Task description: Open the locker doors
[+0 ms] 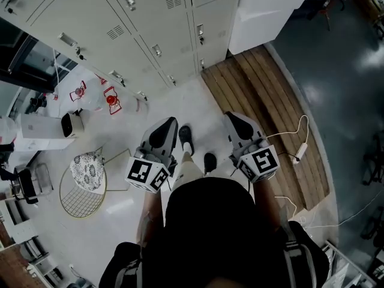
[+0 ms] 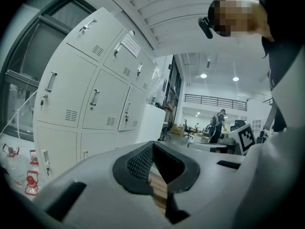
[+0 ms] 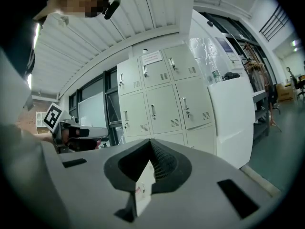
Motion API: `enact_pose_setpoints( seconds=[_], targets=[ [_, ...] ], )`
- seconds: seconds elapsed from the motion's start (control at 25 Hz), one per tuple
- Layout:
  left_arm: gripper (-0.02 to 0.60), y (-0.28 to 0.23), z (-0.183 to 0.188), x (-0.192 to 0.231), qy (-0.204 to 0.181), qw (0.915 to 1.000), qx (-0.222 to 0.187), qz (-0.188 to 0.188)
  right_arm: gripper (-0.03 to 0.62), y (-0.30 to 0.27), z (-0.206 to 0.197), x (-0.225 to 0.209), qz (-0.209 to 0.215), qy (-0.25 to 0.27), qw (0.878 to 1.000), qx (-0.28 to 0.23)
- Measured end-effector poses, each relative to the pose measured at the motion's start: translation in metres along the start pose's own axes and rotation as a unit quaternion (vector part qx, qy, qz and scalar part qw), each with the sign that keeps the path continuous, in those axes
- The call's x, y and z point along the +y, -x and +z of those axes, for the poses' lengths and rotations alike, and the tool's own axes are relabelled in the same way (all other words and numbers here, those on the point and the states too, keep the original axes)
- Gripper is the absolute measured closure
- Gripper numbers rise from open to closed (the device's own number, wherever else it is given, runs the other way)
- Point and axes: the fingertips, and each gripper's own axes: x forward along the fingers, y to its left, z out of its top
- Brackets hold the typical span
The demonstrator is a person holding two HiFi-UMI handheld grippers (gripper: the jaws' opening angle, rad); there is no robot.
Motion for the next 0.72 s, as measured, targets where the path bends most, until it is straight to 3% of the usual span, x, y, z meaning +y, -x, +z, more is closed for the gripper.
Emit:
enact_pose_setpoints(
  seconds=[0.4,0.72],
  targets=[
    [0.563,-0.061,0.033,0.085,-0.002,0.9996,-0.003,-0.029,0.591,-0.088,0.025,-0.029,-0.041,0.013,0.999,0.013],
    [0.563,-0.098,0.039,0.156,-0.009,0.9985,0.021,-0.05,0.591,-0.156,0.034,-0.04,-0.078,0.016,0.997,0.014]
  ],
)
